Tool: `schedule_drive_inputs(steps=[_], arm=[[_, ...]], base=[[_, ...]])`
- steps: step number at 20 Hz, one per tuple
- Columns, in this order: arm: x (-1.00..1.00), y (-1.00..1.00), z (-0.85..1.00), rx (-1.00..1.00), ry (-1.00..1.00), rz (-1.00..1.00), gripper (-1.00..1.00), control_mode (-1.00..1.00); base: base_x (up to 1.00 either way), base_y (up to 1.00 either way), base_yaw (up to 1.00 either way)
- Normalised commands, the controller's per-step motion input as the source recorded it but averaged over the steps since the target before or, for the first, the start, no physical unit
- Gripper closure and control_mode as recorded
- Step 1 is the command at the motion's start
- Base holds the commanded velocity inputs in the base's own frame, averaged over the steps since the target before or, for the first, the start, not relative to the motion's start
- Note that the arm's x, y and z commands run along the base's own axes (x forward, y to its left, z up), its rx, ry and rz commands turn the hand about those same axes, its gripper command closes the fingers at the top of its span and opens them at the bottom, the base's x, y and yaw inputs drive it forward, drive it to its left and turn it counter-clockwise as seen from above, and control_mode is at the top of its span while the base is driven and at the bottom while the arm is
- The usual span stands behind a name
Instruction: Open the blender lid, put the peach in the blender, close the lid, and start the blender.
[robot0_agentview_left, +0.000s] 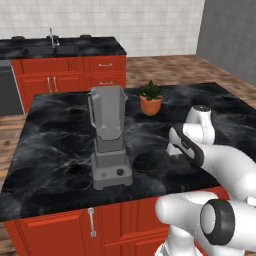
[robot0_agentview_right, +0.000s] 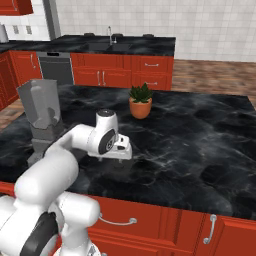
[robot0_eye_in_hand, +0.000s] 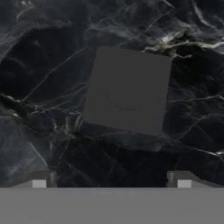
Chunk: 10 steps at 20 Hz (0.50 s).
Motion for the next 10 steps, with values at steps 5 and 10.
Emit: schedule_drive_inputs(steps=[5, 10], arm=[[0.42, -0.15, -0.42, 0.04, 0.09, 0.00, -1.00, -1.00], [0.35, 0.00, -0.49, 0.02, 0.07, 0.00, -1.00, -1.00]], base=[[0.00, 0.00, 0.00], [0.00, 0.00, 0.00]])
